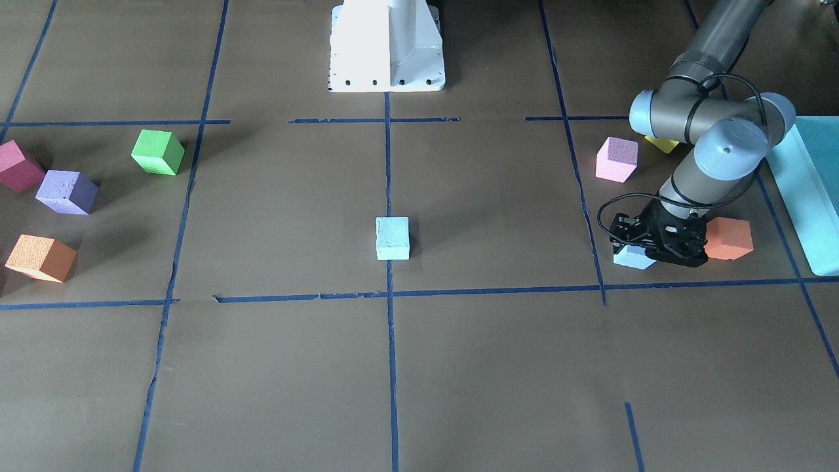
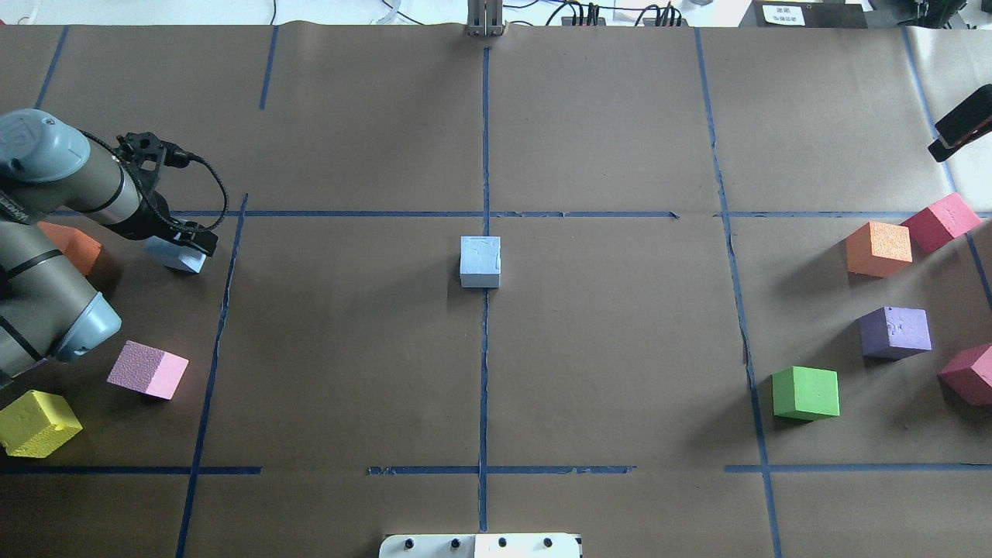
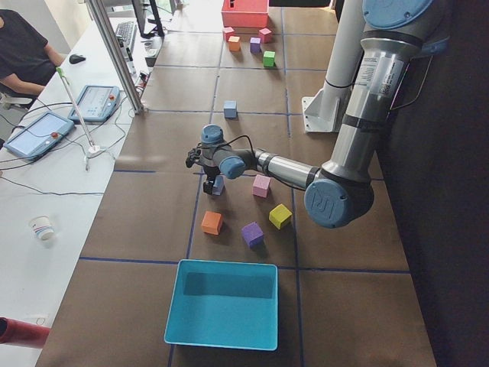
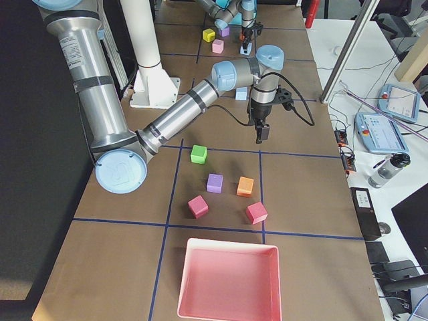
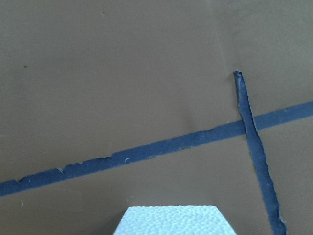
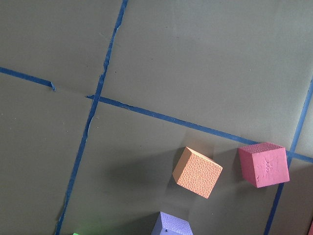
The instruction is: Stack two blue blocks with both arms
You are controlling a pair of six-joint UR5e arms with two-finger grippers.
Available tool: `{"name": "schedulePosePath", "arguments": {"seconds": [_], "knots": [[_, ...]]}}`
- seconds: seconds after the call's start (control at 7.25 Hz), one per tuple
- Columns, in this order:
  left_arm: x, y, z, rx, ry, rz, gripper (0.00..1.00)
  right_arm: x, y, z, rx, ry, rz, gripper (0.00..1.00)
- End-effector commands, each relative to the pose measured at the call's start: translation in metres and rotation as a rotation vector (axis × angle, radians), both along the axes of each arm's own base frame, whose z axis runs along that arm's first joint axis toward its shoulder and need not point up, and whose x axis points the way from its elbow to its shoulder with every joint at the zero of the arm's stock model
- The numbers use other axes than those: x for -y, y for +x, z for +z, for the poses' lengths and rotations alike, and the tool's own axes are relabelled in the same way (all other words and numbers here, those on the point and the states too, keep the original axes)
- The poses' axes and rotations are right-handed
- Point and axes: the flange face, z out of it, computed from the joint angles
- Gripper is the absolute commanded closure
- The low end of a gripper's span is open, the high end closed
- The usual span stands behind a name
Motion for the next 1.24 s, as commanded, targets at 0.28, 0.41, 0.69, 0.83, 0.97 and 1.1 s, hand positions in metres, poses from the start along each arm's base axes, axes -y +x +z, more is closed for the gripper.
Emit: {"name": "schedulePosePath", "arguments": {"seconds": [0.28,0.41,0.69,0.83,0.97,1.1], "knots": [[-0.026,-0.033,-0.077,0.008,-0.018,-0.013,0.98,0.001,-0.001,-0.003,0.004,0.003,-0.001,0.0],[-0.034,-0.043,-0.119,0.032,-0.045,-0.019,0.98,0.001,-0.001,-0.003,0.003,-0.001,0.006,0.0],[-0.022,-0.033,-0.222,0.068,-0.101,-0.034,1.0,0.013,-0.005,0.005,-0.013,-0.023,0.008,0.0],[-0.017,-0.019,-0.247,0.04,-0.157,-0.095,1.0,0.014,-0.003,0.006,-0.015,-0.022,0.009,0.0],[-0.008,0.017,-0.279,0.018,-0.199,-0.122,1.0,0.01,0.011,0.019,-0.019,-0.042,0.029,0.0],[-0.005,0.064,-0.311,0.005,-0.248,-0.136,1.0,0.004,0.036,0.036,-0.019,-0.077,0.073,0.0]]}}
